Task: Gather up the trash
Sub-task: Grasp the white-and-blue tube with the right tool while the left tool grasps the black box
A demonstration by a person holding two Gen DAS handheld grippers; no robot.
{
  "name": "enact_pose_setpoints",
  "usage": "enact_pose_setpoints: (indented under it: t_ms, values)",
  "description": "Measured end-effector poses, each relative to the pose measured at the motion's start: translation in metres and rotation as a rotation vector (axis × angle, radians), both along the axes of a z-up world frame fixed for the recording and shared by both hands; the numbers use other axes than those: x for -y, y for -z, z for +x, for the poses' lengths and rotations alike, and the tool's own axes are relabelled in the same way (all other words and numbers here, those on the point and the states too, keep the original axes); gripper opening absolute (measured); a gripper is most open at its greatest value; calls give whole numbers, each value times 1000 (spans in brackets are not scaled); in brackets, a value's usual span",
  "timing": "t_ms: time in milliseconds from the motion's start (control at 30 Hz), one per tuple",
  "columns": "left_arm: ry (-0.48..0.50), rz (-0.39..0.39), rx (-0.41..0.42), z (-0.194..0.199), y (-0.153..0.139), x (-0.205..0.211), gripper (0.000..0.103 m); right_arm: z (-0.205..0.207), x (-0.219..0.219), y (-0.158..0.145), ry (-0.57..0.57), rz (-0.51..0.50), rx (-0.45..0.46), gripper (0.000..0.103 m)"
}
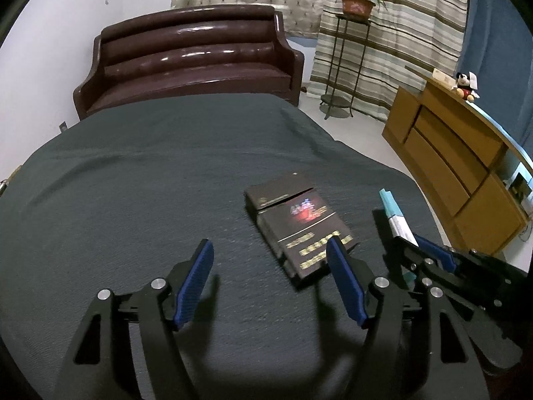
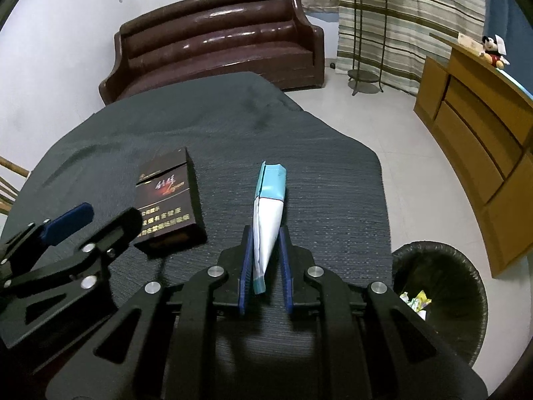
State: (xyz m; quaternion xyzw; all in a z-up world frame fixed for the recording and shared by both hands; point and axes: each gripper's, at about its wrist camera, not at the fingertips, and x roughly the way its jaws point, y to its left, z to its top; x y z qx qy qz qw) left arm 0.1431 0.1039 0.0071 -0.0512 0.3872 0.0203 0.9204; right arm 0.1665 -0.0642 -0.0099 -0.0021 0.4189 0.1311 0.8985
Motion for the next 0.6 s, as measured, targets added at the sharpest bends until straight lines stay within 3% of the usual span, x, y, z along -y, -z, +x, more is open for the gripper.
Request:
enact_pose_setpoints:
  t_ms: [600]
  values:
    - [-12, 51, -49, 35, 13, 36, 70, 11, 43, 5, 5, 91, 0, 15]
